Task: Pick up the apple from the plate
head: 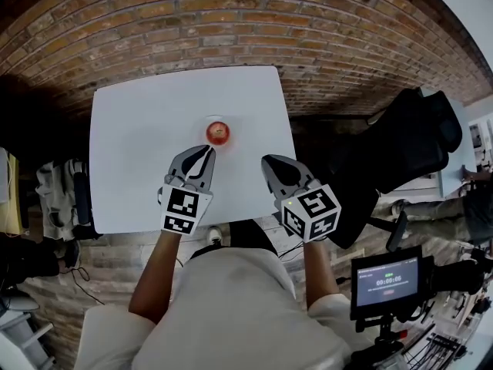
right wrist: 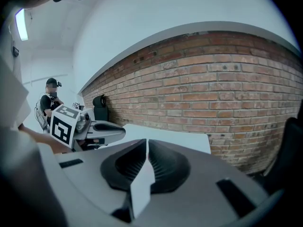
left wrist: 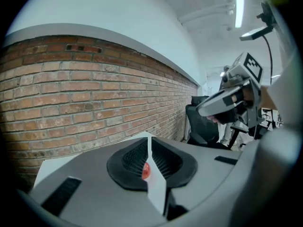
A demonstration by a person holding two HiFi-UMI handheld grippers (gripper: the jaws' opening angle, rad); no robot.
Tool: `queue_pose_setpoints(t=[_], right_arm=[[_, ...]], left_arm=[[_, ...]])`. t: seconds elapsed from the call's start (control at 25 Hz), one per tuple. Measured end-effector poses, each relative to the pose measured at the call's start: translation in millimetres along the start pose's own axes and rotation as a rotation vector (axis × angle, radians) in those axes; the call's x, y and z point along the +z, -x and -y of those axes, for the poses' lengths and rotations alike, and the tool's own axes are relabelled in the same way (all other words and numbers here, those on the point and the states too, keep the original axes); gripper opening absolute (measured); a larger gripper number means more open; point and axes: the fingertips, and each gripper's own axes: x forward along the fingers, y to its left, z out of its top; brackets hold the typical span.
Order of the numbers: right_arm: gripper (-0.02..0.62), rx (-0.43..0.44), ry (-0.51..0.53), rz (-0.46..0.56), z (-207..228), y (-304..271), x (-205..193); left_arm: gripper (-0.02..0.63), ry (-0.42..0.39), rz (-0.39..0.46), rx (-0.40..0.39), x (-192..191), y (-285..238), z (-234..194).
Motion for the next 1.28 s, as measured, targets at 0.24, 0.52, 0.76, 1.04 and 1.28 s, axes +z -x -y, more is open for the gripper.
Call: queue_pose_setpoints(t=[0.24,0.52,0.76,1.04,1.28], right_arm=[[0.005,0.003,-0.016,-0.018,12,-15,0],[0.005,0.006,-0.025,-0.04,18,-25,-7],[0.005,0.002,-0.041,-0.059,25,-28,-14],[0.005,0.001,-0.051,-0.07,38,-40,-19],[0.005,-0.001,-0.061,-0.084,34,-36,-25]], left_arm=[[0.037,0.005,-0.039,-0.02,-9,-20,-8],[0.086,0.017,-0.054,-0.05,-17,-34,-10],[0.117,0.026,-0.065,-0.069,-23,-46,-10],[0.13,0.045,-0.102,-0.079,-40,-68,-14],[0.135,0.065,-0.12,-0.074,-49,-64,-13]])
